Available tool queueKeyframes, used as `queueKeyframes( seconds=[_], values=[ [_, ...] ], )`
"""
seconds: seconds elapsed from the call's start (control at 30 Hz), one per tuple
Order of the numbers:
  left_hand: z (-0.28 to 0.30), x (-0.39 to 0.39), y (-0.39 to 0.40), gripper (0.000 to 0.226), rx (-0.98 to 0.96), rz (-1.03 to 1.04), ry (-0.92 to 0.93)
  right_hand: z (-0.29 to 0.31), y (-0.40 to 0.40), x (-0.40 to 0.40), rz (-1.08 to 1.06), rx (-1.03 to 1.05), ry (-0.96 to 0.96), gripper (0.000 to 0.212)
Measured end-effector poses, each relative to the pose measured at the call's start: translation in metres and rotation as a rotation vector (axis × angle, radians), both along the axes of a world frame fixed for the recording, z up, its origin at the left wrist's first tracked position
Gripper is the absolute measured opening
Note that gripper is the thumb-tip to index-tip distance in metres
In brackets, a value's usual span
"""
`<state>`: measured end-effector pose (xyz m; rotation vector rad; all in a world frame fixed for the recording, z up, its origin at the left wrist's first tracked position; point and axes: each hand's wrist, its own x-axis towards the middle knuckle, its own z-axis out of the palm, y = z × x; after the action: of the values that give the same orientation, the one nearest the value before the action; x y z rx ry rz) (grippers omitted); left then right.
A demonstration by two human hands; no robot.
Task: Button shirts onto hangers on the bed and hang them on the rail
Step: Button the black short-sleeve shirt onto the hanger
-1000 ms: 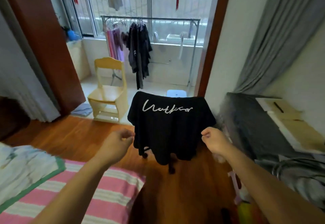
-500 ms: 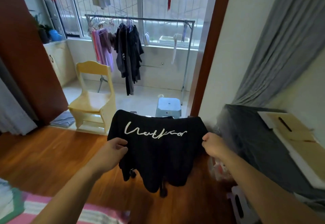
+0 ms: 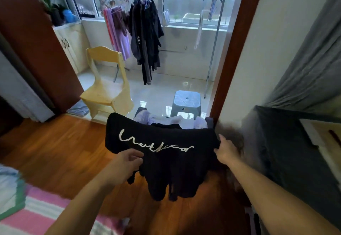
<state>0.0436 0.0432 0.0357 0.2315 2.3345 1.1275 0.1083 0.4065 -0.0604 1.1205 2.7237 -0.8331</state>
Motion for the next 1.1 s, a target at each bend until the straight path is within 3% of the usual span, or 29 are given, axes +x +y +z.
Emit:
queueKeyframes(
  seconds=[0.1,0.2,0.27,0.37,0.43,0.53,0.63,0.73,0.83,0.93,1.03,1.1],
  values=[
    [-0.009,0.004,0.029,0.014,0.042,0.079,-0.072,-0.007,0.021,-0.008,0.131,0.152,0.048,0.019],
    [-0.015,0.013,0.066,0.013,0.168,0.165,-0.197,0.004,0.033,-0.001,0.194,0.286,0.229,0.017],
    [-0.015,0.024,0.094,0.014,0.301,0.243,-0.324,0.019,0.032,0.012,0.275,0.3,0.457,0.01],
    [-0.013,0.038,0.133,0.034,0.49,0.342,-0.504,0.056,0.006,0.042,0.561,0.252,0.729,0.004],
    [-0.011,0.045,0.149,0.036,0.556,0.345,-0.542,0.078,-0.019,0.061,0.899,0.151,0.662,0.015],
    [-0.012,0.055,0.146,0.021,0.513,0.365,-0.445,0.085,-0.037,0.068,1.199,-0.026,0.265,0.026],
    [-0.019,0.069,0.118,0.022,0.477,0.486,-0.414,0.078,-0.026,0.051,0.963,-0.162,0.361,0.029],
    [-0.021,0.082,0.092,0.022,0.453,0.541,-0.397,0.069,0.0,0.0,0.648,-0.052,0.443,0.018],
    [-0.019,0.089,0.074,0.021,0.444,0.53,-0.41,0.059,0.014,-0.067,0.63,0.049,0.146,0.055],
    [-0.018,0.09,0.063,0.023,0.389,0.556,-0.353,0.049,0.014,-0.114,0.69,-0.12,-0.057,0.078],
    [-0.01,0.089,0.061,0.024,0.336,0.592,-0.321,0.055,0.006,-0.126,0.774,-0.243,-0.116,0.064],
    [-0.002,0.087,0.058,0.027,0.325,0.579,-0.303,0.06,0.002,-0.124,0.78,-0.209,0.03,0.038]
  ],
)
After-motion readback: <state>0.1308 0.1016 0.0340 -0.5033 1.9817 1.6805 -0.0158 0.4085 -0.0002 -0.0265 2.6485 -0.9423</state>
